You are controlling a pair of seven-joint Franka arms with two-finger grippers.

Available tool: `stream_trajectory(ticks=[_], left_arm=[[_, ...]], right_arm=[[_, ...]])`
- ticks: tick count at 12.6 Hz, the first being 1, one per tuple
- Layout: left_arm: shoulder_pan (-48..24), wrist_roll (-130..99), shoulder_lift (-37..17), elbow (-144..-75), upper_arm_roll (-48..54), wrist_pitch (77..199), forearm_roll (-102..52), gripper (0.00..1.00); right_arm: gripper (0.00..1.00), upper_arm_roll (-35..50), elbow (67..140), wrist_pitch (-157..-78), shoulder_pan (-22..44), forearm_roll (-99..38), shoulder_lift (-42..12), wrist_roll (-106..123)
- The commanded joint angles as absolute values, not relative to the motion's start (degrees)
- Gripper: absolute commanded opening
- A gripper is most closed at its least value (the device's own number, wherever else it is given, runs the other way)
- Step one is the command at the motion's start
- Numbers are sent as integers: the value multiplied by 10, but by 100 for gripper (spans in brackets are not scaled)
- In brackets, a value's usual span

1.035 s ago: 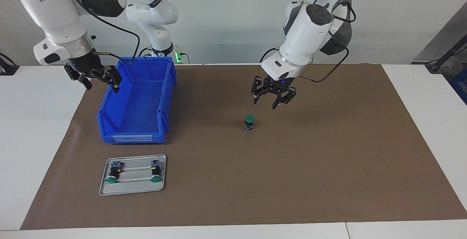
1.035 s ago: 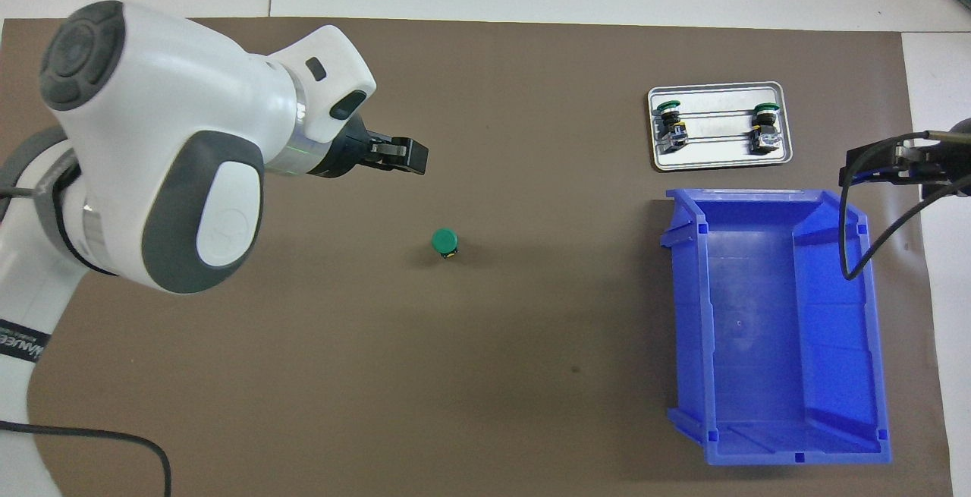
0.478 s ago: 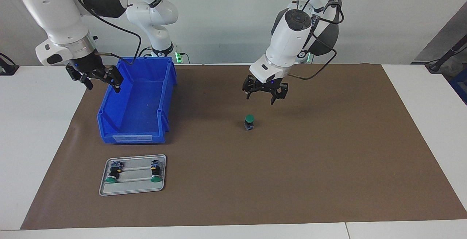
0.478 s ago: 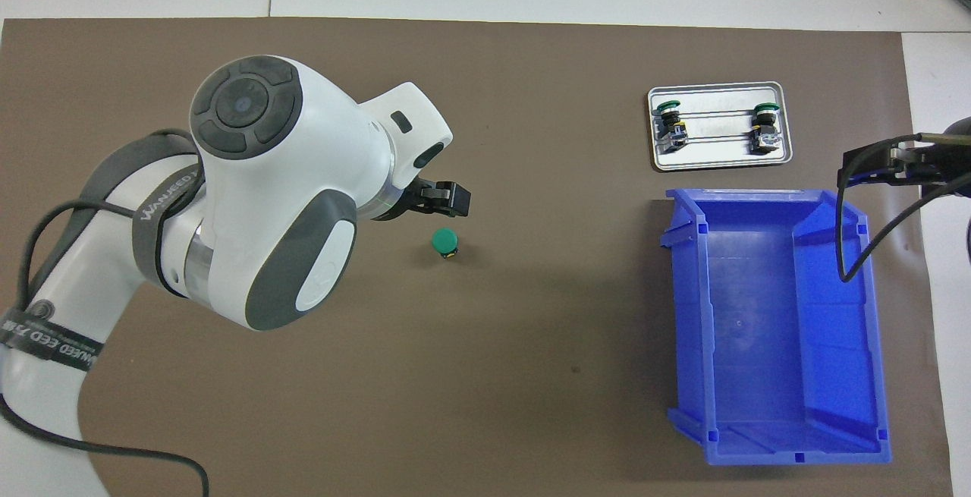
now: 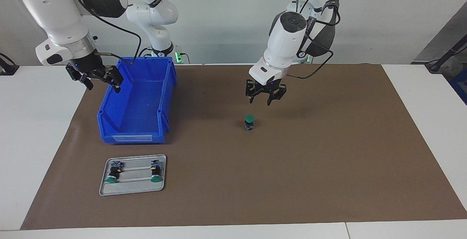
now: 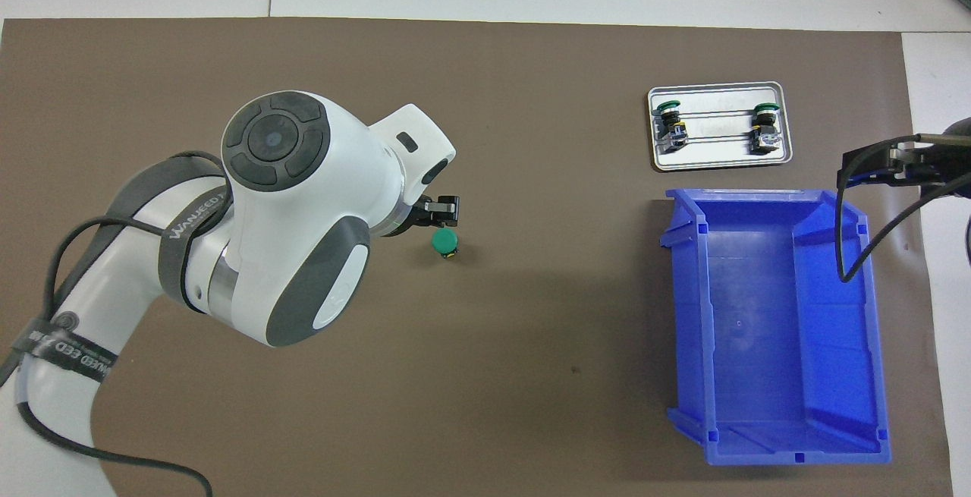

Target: Place and press button with both arms

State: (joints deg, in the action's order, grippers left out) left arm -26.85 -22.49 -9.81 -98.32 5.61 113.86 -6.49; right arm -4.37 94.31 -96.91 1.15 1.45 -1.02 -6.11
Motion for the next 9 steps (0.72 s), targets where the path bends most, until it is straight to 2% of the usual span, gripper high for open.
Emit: stream_trajectory(ticks=[1,6,9], left_arm=[[-284,-250,-91,-1004,50,1164,-49,15],[-315,-298,-141,-986,50,1170,-3,14],[-323,-323,-157,-987,50,1178,-2,5]], right_arm=[[100,-43,954,-971,10,22,1,-49],[100,-43,954,-971,10,22,1,-49],[100,-43,954,-971,10,22,1,-49]])
